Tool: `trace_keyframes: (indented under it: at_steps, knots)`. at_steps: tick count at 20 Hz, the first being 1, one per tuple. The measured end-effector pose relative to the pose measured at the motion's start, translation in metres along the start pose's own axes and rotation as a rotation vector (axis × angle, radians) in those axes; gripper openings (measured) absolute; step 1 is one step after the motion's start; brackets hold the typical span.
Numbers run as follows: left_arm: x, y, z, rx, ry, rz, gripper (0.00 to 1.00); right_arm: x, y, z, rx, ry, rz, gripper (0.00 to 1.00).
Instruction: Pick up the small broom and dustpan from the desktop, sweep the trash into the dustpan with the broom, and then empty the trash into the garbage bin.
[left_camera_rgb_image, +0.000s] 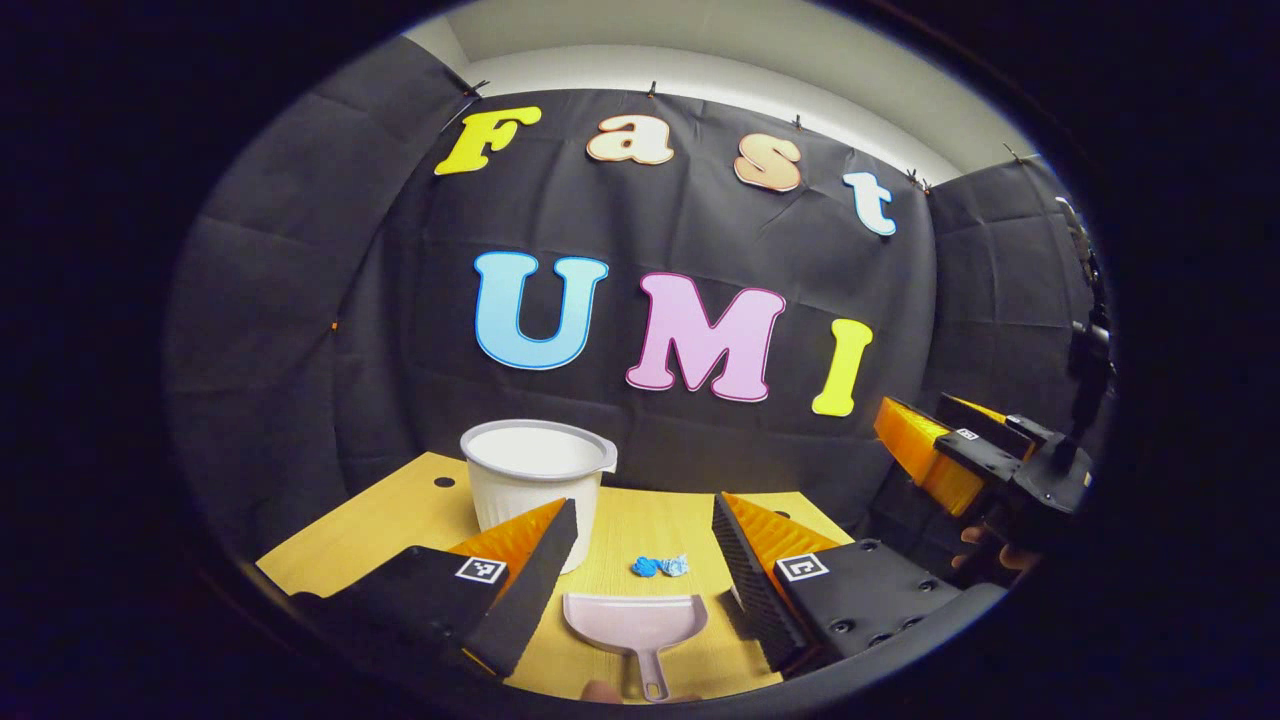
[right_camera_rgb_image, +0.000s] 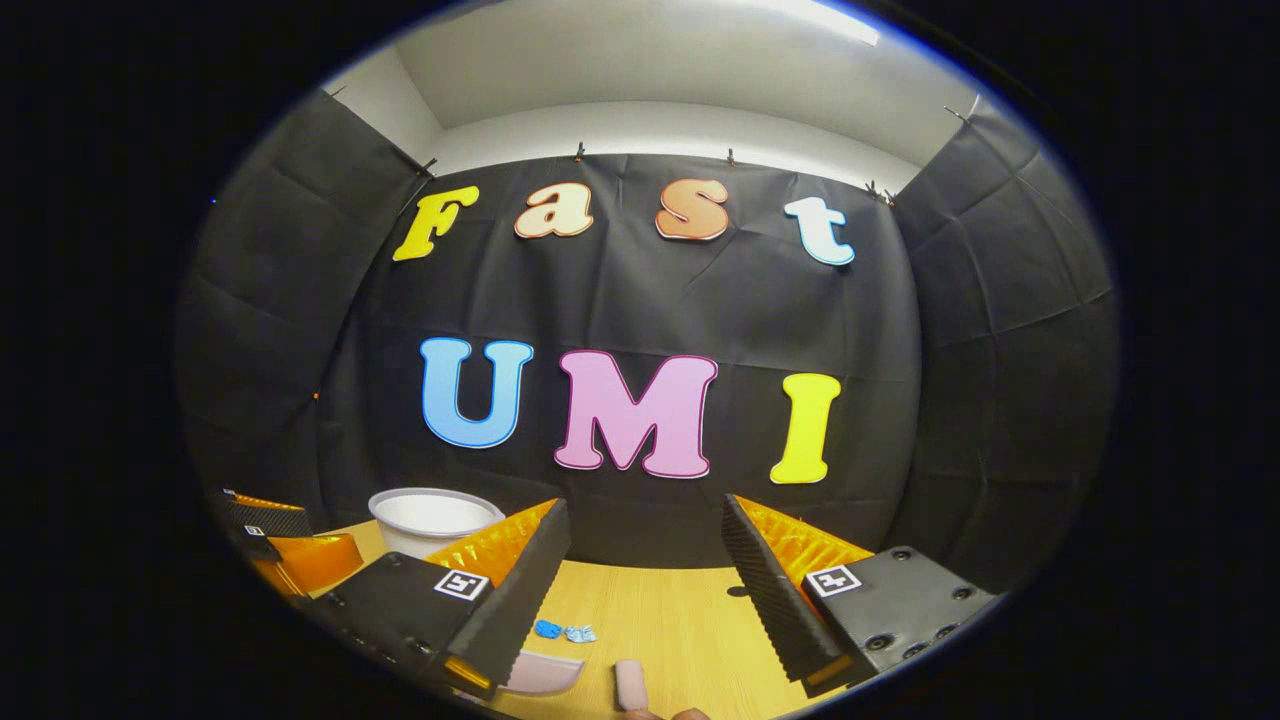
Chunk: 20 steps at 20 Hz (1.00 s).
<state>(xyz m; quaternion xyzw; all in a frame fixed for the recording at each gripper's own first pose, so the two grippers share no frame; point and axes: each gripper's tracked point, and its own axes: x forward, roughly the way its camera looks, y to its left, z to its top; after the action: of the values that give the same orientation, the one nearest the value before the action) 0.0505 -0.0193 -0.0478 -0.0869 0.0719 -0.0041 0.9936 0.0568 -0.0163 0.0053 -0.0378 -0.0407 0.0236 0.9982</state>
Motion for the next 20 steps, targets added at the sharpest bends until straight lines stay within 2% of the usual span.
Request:
trace_keyframes:
  at_steps: [4, 7, 8, 9, 11, 12, 13, 14, 15, 17, 20]
  knots:
    - [0.025, -0.002, -0.030, 0.010, 0.083, 0.034, 0.81, 0.024, -0.010, -0.025, 0.010, 0.040, 0.016, 0.94]
    - [0.043, -0.007, -0.075, 0.013, 0.210, 0.045, 0.81, 0.042, -0.018, -0.041, 0.018, 0.061, 0.035, 0.94]
    - [0.046, -0.010, -0.092, 0.008, 0.264, 0.048, 0.81, 0.047, -0.021, -0.047, 0.020, 0.066, 0.041, 0.99]
    - [0.049, -0.013, -0.110, 0.004, 0.321, 0.050, 0.81, 0.054, -0.024, -0.053, 0.020, 0.075, 0.046, 0.99]
    - [0.048, -0.022, -0.153, 0.004, 0.499, 0.046, 0.81, 0.064, -0.032, -0.067, -0.020, 0.095, 0.047, 0.99]
    - [0.044, -0.023, -0.174, 0.001, 0.608, 0.049, 0.82, 0.068, -0.037, -0.073, -0.055, 0.097, 0.048, 0.94]
    - [0.041, -0.025, -0.197, -0.008, 0.696, 0.051, 0.84, 0.072, -0.039, -0.076, -0.078, 0.093, 0.059, 0.99]
    - [0.038, -0.027, -0.212, -0.024, 0.749, 0.058, 0.83, 0.073, -0.039, -0.081, -0.087, 0.089, 0.076, 0.94]
    - [0.037, -0.028, -0.222, -0.046, 0.800, 0.064, 0.83, 0.074, -0.038, -0.091, -0.087, 0.096, 0.093, 0.99]
    - [0.042, -0.026, -0.244, -0.075, 0.897, 0.089, 0.83, 0.072, -0.039, -0.111, -0.074, 0.139, 0.111, 0.99]
    - [0.048, -0.018, -0.268, -0.137, 1.031, 0.090, 0.83, 0.063, -0.059, -0.136, -0.084, 0.189, 0.073, 0.99]
